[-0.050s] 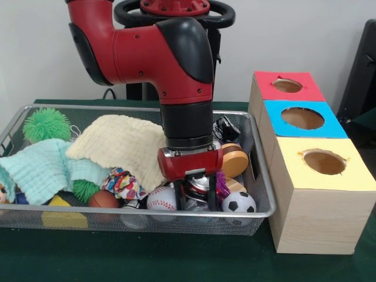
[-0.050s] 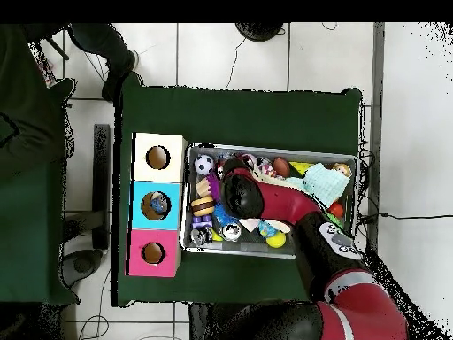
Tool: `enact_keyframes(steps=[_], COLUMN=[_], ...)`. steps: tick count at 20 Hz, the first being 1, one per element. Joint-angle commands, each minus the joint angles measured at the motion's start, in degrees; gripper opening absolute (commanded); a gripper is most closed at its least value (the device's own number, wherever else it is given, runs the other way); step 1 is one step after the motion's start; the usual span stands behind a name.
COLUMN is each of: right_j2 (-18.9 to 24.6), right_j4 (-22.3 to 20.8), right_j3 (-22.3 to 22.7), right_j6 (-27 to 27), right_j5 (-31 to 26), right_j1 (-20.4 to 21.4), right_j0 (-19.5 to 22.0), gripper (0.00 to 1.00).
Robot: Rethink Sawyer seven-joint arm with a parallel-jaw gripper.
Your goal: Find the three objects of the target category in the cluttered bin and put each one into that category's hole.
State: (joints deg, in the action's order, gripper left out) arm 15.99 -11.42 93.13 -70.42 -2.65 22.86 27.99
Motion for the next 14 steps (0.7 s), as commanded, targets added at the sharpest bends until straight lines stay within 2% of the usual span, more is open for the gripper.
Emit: enact_keyframes(steps=[1, 5, 9, 14], right_j2=[3.5, 2.9, 0.8, 0.5], right_j4=[-2.8, -2.7, -2.3, -3.1], right_j3=[-4.1, -4.1, -4.1, -4.4], right_j6=[2.7, 2.7, 2.5, 1.5], right_j5=[-16.2, -21.5, -29.2, -31.0], right_j1=[-3.8, -3.0, -1.3, -0.7], right_j0=[1.8, 1.0, -0.2, -0.5], gripper=[1.0, 1.0, 1.0, 1.0])
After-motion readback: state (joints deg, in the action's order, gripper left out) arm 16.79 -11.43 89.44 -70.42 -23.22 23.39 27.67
